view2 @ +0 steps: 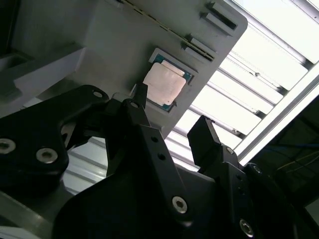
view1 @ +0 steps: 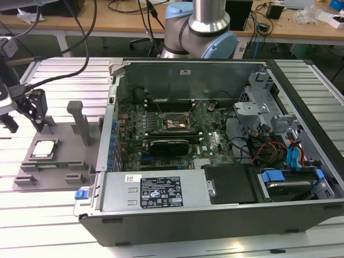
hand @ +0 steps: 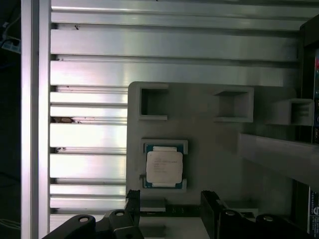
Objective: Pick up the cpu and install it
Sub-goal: 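Pick up the cpu and move it towards the insertion slot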
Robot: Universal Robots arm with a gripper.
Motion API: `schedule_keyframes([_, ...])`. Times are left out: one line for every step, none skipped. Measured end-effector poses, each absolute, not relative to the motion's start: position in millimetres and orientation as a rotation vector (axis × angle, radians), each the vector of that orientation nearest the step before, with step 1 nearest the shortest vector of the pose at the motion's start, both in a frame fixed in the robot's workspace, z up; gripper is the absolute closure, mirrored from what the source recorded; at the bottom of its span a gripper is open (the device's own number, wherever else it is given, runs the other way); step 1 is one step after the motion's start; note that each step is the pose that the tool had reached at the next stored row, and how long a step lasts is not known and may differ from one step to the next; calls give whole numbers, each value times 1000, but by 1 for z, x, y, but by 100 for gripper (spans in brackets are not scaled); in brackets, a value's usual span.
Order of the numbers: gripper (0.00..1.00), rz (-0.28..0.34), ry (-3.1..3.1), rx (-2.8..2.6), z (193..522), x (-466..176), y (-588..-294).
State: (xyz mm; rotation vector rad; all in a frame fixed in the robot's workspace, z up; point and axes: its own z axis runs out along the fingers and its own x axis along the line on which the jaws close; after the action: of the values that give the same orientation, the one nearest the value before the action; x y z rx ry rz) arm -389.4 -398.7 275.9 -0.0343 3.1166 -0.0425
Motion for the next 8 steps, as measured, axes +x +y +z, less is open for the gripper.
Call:
schedule_keyframes([40,-42,3117,-34,275,-389,-399])
schedule_keyframes([40,-42,3117,-34,275,-389,-399])
schedule_keyframes([40,-42,3117,-34,275,-389,-399])
schedule_keyframes([40,-42,3117,-34,274,-389,-399])
schedule_keyframes([40,-42,3117,-34,274,-389,-399])
schedule_keyframes([40,-42,3117,-34,274,-389,-399])
schedule_keyframes([40,-42,3117,-34,273,-389,-399])
schedule_keyframes([40,-42,3117,-34,272,-389,-399])
